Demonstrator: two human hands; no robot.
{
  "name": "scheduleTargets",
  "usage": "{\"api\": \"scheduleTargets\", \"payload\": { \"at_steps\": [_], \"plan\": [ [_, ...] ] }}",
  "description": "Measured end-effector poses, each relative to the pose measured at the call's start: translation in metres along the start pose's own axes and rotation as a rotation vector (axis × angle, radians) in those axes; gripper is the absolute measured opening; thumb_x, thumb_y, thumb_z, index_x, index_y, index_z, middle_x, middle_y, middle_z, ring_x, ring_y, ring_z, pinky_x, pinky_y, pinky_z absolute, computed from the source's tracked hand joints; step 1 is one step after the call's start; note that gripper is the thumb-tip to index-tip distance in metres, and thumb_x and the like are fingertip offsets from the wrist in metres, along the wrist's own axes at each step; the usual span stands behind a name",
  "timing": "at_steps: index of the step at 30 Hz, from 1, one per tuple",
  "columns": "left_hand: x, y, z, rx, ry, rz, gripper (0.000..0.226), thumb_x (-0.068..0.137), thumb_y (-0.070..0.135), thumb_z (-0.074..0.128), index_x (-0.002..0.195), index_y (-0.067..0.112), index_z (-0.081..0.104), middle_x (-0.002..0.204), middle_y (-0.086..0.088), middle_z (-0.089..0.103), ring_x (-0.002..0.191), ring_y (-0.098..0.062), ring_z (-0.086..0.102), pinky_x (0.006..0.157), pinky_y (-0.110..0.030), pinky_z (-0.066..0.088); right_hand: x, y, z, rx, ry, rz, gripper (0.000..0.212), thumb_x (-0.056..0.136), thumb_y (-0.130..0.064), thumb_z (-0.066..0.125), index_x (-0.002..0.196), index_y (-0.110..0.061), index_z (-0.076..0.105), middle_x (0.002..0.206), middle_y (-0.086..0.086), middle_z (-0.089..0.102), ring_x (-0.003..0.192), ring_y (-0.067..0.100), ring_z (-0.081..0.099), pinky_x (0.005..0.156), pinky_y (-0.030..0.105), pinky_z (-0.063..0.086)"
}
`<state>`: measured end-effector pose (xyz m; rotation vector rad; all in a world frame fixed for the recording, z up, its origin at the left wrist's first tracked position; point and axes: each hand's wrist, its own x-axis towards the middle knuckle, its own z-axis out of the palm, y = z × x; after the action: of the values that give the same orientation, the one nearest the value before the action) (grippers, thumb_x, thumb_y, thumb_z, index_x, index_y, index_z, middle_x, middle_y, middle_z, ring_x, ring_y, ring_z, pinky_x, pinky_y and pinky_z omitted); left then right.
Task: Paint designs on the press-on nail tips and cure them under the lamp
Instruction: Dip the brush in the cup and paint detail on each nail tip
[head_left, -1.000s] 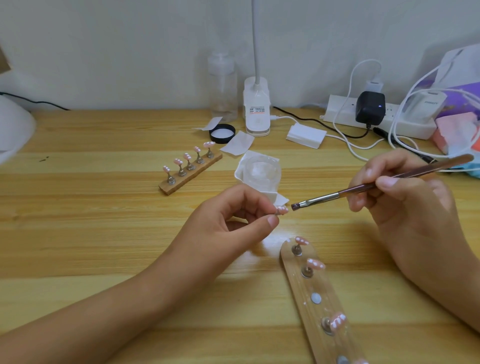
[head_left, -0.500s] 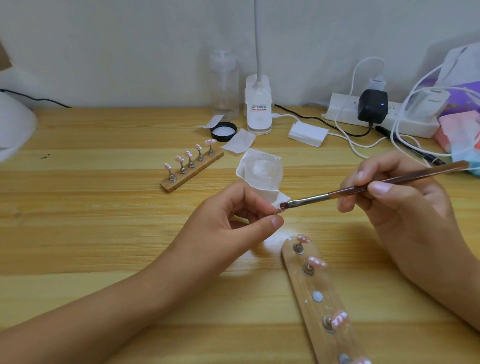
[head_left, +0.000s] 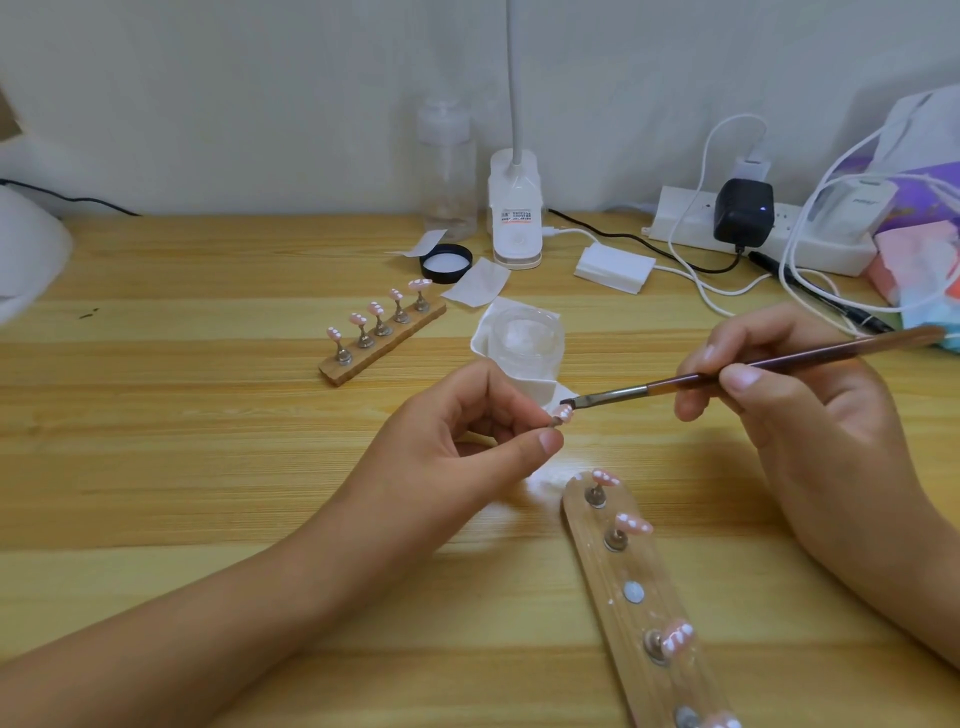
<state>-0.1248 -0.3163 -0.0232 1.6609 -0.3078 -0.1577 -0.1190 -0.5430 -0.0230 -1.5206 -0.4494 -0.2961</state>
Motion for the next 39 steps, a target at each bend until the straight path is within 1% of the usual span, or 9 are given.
{"api": "scheduleTargets", "payload": {
  "at_steps": [7, 11, 17, 24, 27, 30, 32, 35, 39],
  "plan": [
    [0.0, 0.0, 0.0, -0.019, -0.005, -0.002, 0.009, 0.072, 0.024, 0.073, 0.072, 0.03, 0.067, 0.071, 0.01, 0.067, 0.069, -0.006, 0.062, 0.065, -0.017, 0.049, 0.0, -0.003, -0.003, 0.103, 0.015, -0.044, 0.018, 0.079, -0.018, 0.051, 0.084, -0.027, 0.066, 0.079, -0.005, 0.063, 0.071, 0.018, 0.06, 0.073, 0.024, 0.05],
    [0.0, 0.0, -0.001, -0.026, -0.003, -0.022, 0.007, 0.071, 0.025, 0.073, 0.074, 0.025, 0.067, 0.07, 0.008, 0.067, 0.067, -0.006, 0.062, 0.064, -0.017, 0.05, 0.0, -0.003, -0.002, 0.128, -0.027, -0.022, 0.018, 0.079, -0.017, 0.05, 0.083, -0.026, 0.066, 0.077, -0.003, 0.063, 0.071, 0.019, 0.061, 0.073, 0.024, 0.05],
    [0.0, 0.0, -0.001, -0.03, -0.001, -0.028, 0.009, 0.071, 0.024, 0.074, 0.076, 0.022, 0.066, 0.07, 0.007, 0.067, 0.066, -0.006, 0.061, 0.064, -0.018, 0.049, 0.0, -0.002, -0.002, 0.085, -0.05, 0.018, 0.017, 0.079, -0.02, 0.053, 0.083, -0.028, 0.067, 0.076, 0.0, 0.064, 0.072, 0.02, 0.061, 0.075, 0.026, 0.05],
    [0.0, 0.001, -0.002, -0.044, -0.007, -0.02, 0.009, 0.072, 0.024, 0.075, 0.074, 0.03, 0.068, 0.072, 0.007, 0.069, 0.07, -0.005, 0.064, 0.065, -0.015, 0.049, 0.001, 0.0, -0.001, 0.019, 0.027, 0.043, 0.012, 0.078, -0.026, 0.056, 0.081, -0.029, 0.067, 0.077, -0.003, 0.063, 0.072, 0.017, 0.062, 0.076, 0.026, 0.051],
    [-0.005, 0.005, 0.0, -0.004, -0.042, 0.077, 0.012, 0.077, 0.026, 0.08, 0.079, 0.031, 0.07, 0.081, 0.01, 0.07, 0.077, -0.004, 0.065, 0.07, -0.014, 0.049, 0.003, 0.001, -0.003, 0.033, 0.05, 0.068, 0.012, 0.078, -0.027, 0.056, 0.082, -0.03, 0.067, 0.075, -0.004, 0.064, 0.072, 0.016, 0.061, 0.076, 0.026, 0.05],
    [-0.015, 0.008, 0.005, 0.302, -0.078, 0.401, 0.01, 0.084, 0.032, 0.074, 0.09, 0.029, 0.067, 0.085, 0.014, 0.067, 0.078, -0.01, 0.065, 0.073, -0.021, 0.05, 0.005, 0.002, -0.004, 0.076, 0.066, 0.095, 0.012, 0.078, -0.027, 0.056, 0.081, -0.029, 0.067, 0.073, -0.003, 0.064, 0.071, 0.014, 0.061, 0.073, 0.022, 0.05],
    [-0.02, 0.009, 0.007, 0.422, -0.127, 0.547, 0.01, 0.086, 0.027, 0.072, 0.094, 0.022, 0.068, 0.088, 0.014, 0.067, 0.08, -0.009, 0.061, 0.074, -0.02, 0.048, 0.006, 0.002, -0.005, 0.08, 0.071, 0.105, 0.012, 0.078, -0.027, 0.056, 0.08, -0.029, 0.068, 0.073, -0.003, 0.064, 0.071, 0.014, 0.062, 0.072, 0.021, 0.051],
    [-0.023, 0.01, 0.008, 0.488, -0.148, 0.613, 0.01, 0.086, 0.023, 0.072, 0.088, 0.013, 0.071, 0.083, 0.008, 0.067, 0.079, -0.009, 0.059, 0.075, -0.02, 0.046, 0.006, 0.003, -0.005, 0.083, 0.062, 0.107, 0.013, 0.079, -0.026, 0.056, 0.081, -0.029, 0.068, 0.073, -0.003, 0.064, 0.071, 0.014, 0.062, 0.071, 0.021, 0.051],
    [-0.023, 0.007, 0.014, 0.64, -0.144, 0.579, 0.015, 0.086, 0.032, 0.071, 0.08, 0.019, 0.071, 0.07, 0.011, 0.047, 0.073, -0.004, 0.043, 0.07, -0.014, 0.035, 0.006, 0.004, -0.005, 0.092, 0.052, 0.104, 0.014, 0.08, -0.025, 0.055, 0.082, -0.03, 0.068, 0.073, -0.004, 0.064, 0.071, 0.014, 0.061, 0.071, 0.022, 0.051]
  ]
}}
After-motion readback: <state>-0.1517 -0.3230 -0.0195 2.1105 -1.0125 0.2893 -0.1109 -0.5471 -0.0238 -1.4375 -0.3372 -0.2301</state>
